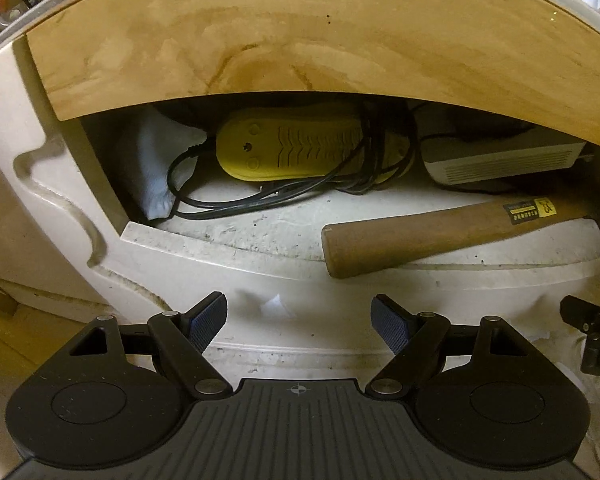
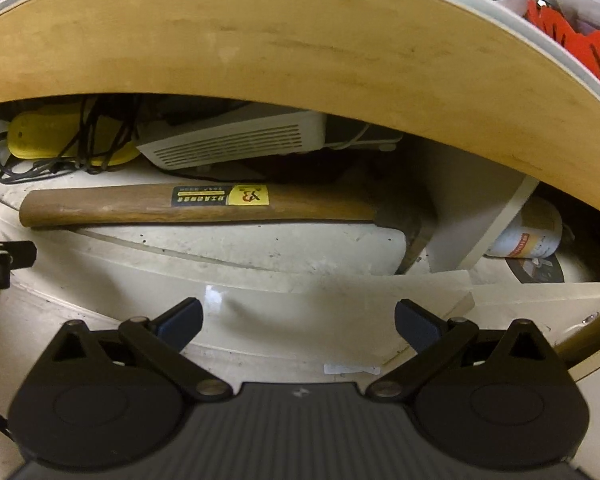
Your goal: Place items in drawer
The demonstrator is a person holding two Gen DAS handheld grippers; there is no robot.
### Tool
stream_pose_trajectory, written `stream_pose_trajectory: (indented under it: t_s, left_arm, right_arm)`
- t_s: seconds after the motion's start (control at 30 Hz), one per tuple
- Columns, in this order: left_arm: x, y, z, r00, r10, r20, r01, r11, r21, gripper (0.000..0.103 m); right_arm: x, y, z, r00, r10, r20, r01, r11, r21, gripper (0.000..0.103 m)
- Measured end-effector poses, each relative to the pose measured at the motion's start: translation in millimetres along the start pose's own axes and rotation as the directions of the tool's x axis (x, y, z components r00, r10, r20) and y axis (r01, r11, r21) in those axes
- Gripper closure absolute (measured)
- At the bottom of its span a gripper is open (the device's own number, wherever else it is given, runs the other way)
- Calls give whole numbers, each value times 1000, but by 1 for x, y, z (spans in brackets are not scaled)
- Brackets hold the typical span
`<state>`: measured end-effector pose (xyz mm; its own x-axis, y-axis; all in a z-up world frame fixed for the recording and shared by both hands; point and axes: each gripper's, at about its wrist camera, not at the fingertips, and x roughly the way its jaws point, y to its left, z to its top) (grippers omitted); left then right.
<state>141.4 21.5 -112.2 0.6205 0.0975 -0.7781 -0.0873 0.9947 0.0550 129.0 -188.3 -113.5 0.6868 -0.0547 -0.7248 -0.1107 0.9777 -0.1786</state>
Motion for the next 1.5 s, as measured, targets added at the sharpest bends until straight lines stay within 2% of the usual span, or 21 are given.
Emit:
stream_pose_trajectory:
  t_s: [0.23,0.4,0.53,0.6,0.77,0.83,0.93,1.1,1.2,1.37,1.4,1.43,1.47,1.5]
  left_arm:
    - [3,-4,-3,1000,10,-4,-9,998,63,24]
    - [4,-12,-10,999,46,16,-48,979,199,24]
    - [5,-18,-13,995,72,64,-89,937,339,24]
    - [5,-21,-16,991,92,96,-124,907,404,24]
    - [7,-25,-24,989,106,98,-143,831,538,24]
    - [5,-26,-26,986,117,122,-166,799,578,24]
    - [3,-30,-30,981,119,154,-192,732,653,24]
    - [14,-29,-40,970,150,191,-242,576,781,23]
    - [23,-27,-47,967,154,201,-251,472,845,23]
    - [34,-24,-56,969,155,192,-233,320,918,24]
    - [35,-23,-57,969,155,194,-232,290,928,29]
    - [36,-23,-59,968,156,195,-230,259,938,35]
    - [37,-24,-61,966,160,205,-238,224,945,45]
    - [37,-24,-63,961,165,222,-252,185,950,51]
  right_arm:
    - [2,3,0,1000,-7,13,8,998,-60,1]
    - [1,13,-3,998,-22,56,36,967,-253,1]
    - [1,23,-5,996,-28,89,64,894,-443,1]
    - [2,25,-7,995,-27,92,71,857,-511,1]
    - [9,33,-18,995,-31,98,89,736,-671,2]
    - [12,36,-22,994,-30,101,94,691,-717,3]
    - [14,40,-26,994,-28,107,101,634,-767,6]
    - [22,45,-34,993,-51,102,113,551,-827,10]
    - [28,42,-38,992,-85,93,123,500,-857,17]
    - [36,42,-40,986,-135,97,146,422,-895,38]
    - [37,41,-42,984,-144,101,152,408,-900,41]
    - [39,41,-42,983,-154,104,157,394,-906,50]
    - [39,41,-43,982,-158,105,159,381,-911,53]
    - [40,41,-44,982,-158,106,158,366,-917,54]
